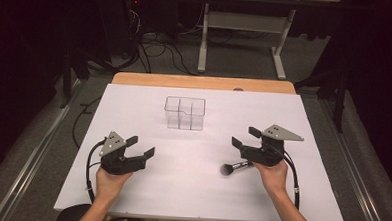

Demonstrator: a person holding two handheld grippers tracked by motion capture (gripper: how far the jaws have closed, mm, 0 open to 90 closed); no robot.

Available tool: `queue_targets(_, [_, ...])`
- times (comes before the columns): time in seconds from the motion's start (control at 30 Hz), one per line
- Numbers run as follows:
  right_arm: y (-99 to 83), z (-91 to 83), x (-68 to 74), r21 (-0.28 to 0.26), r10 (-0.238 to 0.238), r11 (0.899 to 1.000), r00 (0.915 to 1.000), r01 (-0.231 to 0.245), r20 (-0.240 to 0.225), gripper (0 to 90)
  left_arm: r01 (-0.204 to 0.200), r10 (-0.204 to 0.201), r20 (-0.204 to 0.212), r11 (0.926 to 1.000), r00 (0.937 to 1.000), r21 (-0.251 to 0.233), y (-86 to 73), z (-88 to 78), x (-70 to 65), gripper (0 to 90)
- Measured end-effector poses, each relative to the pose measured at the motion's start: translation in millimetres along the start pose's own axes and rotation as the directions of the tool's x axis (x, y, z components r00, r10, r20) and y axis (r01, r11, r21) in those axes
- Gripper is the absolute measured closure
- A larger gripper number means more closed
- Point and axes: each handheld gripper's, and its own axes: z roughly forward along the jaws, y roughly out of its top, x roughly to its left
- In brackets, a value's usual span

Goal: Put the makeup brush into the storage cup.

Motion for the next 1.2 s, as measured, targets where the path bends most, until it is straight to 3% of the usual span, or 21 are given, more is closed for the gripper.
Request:
queue_targets(0.43, [1.9, -1.4, -2.3, 0.037, -0.022, 0.999, 0.9997, 0.021, 0.012, 24.8, 0.003, -0.003, 0.002, 1.0000, 1.0000, -0.005, 0.0, -1.0, 0.5, 24.5])
queue_targets(0.77, [4.9, -6.6, -8.2, 0.066, -0.009, 0.998, 0.9994, 0.006, 0.033, 24.8, 0.003, -0.003, 0.001, 1.0000, 1.0000, -0.001, 0.1, 0.2, 0.9, 24.5])
queue_targets(0.97, [7.3, -8.9, -9.7, 0.107, -0.007, 0.994, 0.9998, 0.005, 0.018, 24.7, -0.001, 0.001, 0.001, 1.0000, 1.0000, -0.002, -0.2, -1.0, 0.1, 24.5])
queue_targets(1.2, [11.8, -9.5, -8.9, 0.165, -0.039, 0.986, 0.9991, 0.036, 0.015, 24.9, 0.006, -0.006, -0.001, 1.0000, 1.0000, -0.008, 0.0, -1.6, 1.0, 24.5])
